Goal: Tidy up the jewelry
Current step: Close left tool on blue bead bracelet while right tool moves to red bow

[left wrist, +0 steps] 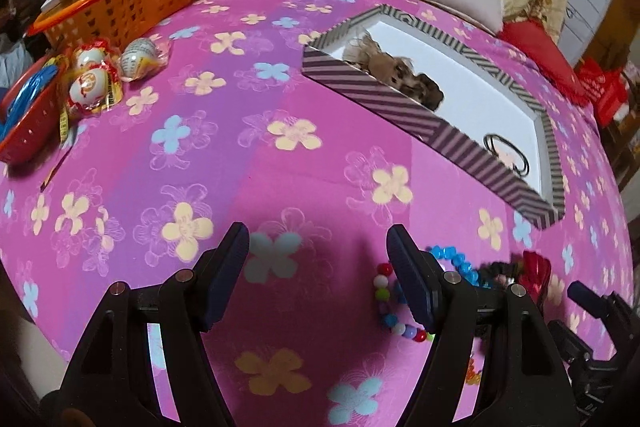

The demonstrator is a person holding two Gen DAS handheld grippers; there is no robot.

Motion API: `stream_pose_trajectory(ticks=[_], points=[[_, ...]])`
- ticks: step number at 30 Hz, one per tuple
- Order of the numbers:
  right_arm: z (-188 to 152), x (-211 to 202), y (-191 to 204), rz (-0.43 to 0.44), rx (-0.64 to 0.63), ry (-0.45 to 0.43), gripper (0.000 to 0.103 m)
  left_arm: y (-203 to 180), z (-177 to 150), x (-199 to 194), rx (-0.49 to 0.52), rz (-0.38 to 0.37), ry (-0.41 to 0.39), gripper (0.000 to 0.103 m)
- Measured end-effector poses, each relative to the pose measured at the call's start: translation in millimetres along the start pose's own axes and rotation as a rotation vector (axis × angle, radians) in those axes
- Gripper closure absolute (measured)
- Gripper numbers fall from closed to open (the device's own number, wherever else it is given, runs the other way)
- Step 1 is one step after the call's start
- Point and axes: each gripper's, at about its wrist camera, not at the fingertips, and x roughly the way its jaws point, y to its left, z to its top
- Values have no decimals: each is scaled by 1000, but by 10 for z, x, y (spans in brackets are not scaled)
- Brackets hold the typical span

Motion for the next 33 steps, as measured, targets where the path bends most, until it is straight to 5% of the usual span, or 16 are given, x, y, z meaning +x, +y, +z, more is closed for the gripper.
stream_pose_trajectory(ticks=[12, 22, 29, 33], points=[[-24, -41, -16, 9, 10, -6, 37, -297, 0, 119, 121, -95, 40, 33], [-36, -43, -48, 16, 16, 0, 37, -603, 3, 329, 297, -46, 127, 49], [-51, 2, -70, 21, 29, 9, 37, -612, -16, 336, 328, -62, 127, 50], [-48, 5, -64, 22, 26, 9, 37, -608, 10, 358, 328, -109, 144, 72]])
